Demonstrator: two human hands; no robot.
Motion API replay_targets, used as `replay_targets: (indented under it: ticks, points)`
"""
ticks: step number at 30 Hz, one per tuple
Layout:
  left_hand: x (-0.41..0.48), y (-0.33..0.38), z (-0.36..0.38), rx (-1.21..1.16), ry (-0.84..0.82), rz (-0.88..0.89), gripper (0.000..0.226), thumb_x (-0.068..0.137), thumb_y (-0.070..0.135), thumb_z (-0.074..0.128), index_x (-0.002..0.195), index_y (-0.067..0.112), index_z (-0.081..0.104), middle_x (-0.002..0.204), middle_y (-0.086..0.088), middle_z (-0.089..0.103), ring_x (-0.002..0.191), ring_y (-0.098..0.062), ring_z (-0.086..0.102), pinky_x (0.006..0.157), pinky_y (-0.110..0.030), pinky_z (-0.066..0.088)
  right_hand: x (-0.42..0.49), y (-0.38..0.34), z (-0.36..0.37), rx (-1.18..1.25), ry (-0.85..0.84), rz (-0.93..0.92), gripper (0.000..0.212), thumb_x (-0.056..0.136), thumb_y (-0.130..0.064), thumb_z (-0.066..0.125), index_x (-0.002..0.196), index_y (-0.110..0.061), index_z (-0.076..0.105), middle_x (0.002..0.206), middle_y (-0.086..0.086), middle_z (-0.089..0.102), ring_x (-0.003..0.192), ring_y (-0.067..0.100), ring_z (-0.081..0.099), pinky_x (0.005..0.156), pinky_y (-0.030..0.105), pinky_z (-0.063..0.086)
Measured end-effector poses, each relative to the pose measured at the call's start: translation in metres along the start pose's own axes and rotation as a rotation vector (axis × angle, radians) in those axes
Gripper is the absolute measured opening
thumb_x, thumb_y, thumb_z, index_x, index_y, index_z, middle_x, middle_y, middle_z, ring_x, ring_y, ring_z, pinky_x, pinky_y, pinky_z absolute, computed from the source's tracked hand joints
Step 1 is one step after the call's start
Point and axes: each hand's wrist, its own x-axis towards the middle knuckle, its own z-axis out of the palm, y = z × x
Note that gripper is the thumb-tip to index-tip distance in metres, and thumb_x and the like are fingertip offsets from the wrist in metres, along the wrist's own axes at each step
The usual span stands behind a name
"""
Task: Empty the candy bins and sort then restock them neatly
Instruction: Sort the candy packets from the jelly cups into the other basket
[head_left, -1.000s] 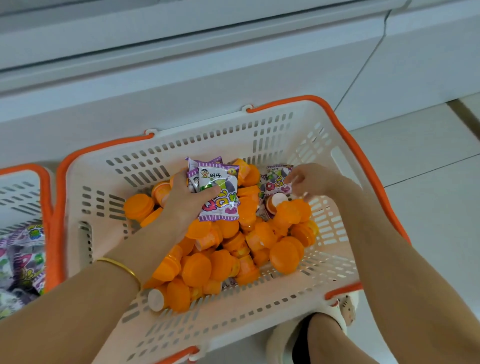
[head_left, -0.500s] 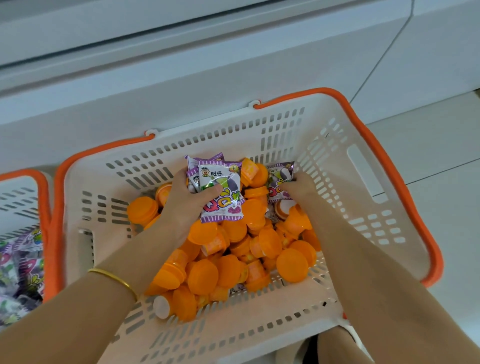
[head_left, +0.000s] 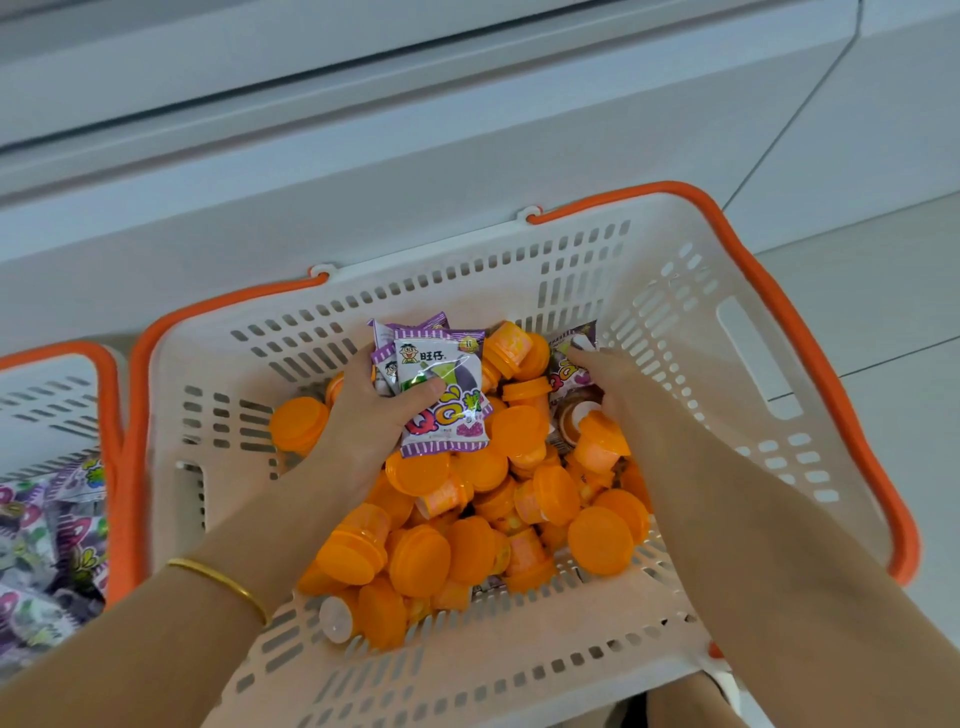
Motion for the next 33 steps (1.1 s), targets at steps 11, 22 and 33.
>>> replay_targets:
  ticks: [11, 22, 33]
  points:
    - [-0.046, 0.016, -0.002, -0.043, 0.012, 0.062, 0.057, 0.08, 0.008, 0.071, 0.13, 0.015, 0.045, 0.118, -0.009, 0.065, 0.099, -0.028, 0.067, 0.087, -0.052, 0.054, -0.13, -0.031, -0.028, -0.239, 0.199, -0.558, 0.019, 0.089, -0.009, 0.058, 0.072, -0.002, 0.055, 0.062, 0.011, 0.049, 0.063, 0.02, 0.045, 0.054, 0.026, 0.032]
    - [-0.165, 0.049, -0.182, -0.163, 0.29, 0.181, 0.059, 0.081, 0.004, 0.071, 0.131, 0.014, 0.041, 0.114, -0.01, 0.065, 0.099, -0.026, 0.066, 0.093, -0.05, 0.051, -0.304, -0.038, 0.127, -0.031, -0.559, -0.418, 0.022, 0.088, -0.005, 0.061, 0.109, -0.011, 0.059, 0.107, 0.016, 0.063, 0.098, 0.031, 0.061, 0.076, 0.042, 0.05]
    - [-0.196, 0.025, -0.242, 0.652, 0.478, 0.215, 0.069, 0.097, 0.042, 0.043, 0.152, 0.014, 0.01, 0.157, -0.014, 0.016, 0.144, -0.032, 0.017, 0.116, -0.049, 0.016, -0.352, 0.02, 0.186, -0.287, -0.557, -0.407, 0.046, 0.098, -0.021, 0.052, 0.14, -0.009, 0.038, 0.137, 0.013, 0.047, 0.11, 0.024, 0.059, 0.081, 0.034, 0.056]
